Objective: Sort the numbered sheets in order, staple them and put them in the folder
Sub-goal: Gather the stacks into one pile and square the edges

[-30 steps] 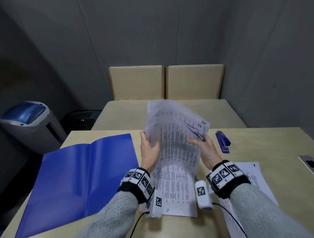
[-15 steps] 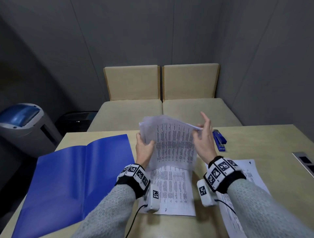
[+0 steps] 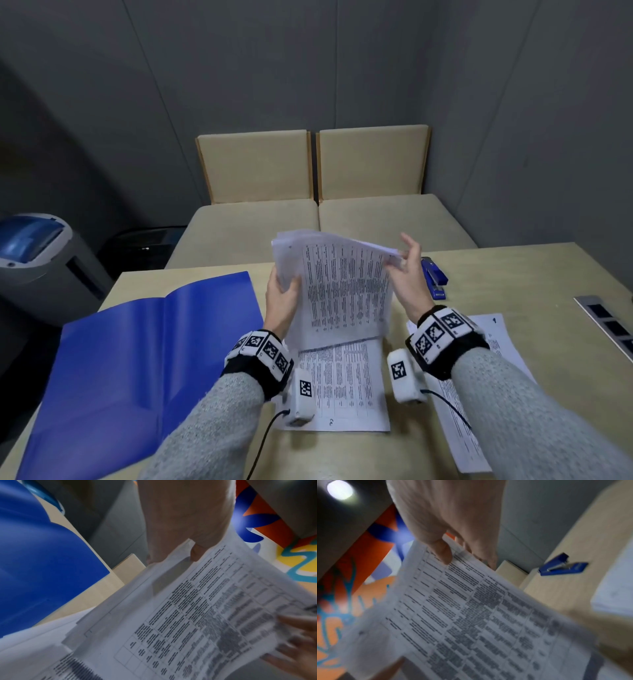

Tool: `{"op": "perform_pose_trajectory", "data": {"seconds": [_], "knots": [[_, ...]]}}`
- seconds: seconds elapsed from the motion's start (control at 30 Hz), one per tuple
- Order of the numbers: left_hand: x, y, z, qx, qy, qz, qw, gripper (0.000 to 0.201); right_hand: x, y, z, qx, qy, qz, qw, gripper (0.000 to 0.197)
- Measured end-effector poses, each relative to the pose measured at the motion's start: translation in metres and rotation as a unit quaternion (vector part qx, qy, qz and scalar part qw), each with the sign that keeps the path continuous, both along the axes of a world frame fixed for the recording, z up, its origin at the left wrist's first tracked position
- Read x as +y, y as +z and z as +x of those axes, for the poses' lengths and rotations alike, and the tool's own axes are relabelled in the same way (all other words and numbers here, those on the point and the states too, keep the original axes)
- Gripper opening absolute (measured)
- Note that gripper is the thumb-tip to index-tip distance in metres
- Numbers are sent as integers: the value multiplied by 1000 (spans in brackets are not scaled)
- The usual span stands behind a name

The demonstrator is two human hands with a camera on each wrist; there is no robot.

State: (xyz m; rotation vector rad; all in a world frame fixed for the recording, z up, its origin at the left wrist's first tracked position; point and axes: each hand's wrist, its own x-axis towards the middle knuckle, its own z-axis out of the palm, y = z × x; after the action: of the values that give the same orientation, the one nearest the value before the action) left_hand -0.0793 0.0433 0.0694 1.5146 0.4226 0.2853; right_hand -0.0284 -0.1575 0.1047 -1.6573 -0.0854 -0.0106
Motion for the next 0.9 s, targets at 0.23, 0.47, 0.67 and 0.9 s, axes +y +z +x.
{"op": "perform_pose_trajectory", "data": {"seconds": [0.23,0.47,0.67,0.9], "knots": [[-9,-11,-5,-14,-1,27,1000,37,13,-3,-9,40,21,25,999,27],[-4,-14,2,-7,-3,61,998,33,21,-10,-3,-223,-28,-291,930,81],[-4,-22,6,3,-17,68,998,32,18,-17,2,-187,-29,-365,911,58],[-3,-36,8,47,-25,102,993,33,13,-21,8,-159,-49,-231,959,20]]}}
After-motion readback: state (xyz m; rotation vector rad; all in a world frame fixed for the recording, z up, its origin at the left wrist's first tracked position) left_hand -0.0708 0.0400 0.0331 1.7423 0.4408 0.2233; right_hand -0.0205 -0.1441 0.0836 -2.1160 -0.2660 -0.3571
